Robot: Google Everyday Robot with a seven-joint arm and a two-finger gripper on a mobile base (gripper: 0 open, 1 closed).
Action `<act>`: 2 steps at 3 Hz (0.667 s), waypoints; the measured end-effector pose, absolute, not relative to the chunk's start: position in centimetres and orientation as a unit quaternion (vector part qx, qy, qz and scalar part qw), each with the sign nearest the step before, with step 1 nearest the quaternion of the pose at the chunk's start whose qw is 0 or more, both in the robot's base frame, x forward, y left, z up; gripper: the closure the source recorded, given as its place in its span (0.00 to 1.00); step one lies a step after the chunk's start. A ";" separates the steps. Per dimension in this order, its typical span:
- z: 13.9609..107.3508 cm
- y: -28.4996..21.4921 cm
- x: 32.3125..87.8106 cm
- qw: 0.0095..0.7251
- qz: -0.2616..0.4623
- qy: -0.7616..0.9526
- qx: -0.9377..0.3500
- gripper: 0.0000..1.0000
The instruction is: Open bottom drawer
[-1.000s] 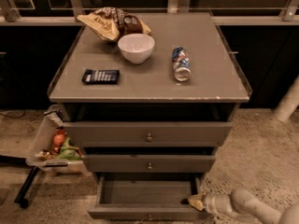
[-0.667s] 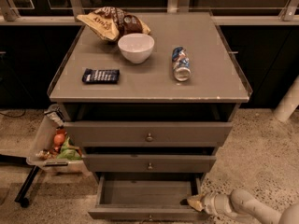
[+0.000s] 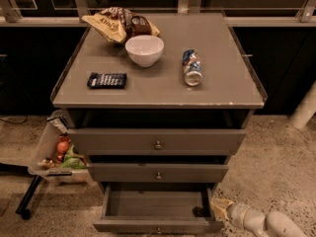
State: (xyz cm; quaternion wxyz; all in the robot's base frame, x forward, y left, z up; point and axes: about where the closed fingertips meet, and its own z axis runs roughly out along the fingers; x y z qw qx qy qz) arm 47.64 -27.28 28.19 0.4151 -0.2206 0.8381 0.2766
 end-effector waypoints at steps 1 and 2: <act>31.2 -27.8 47.8 0.456 0.266 0.822 -0.213 0.81; 31.3 -27.8 47.8 0.456 0.266 0.822 -0.212 0.57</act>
Offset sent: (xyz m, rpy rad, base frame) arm 0.0006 -0.0043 0.0309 0.0091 -0.0836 -0.0328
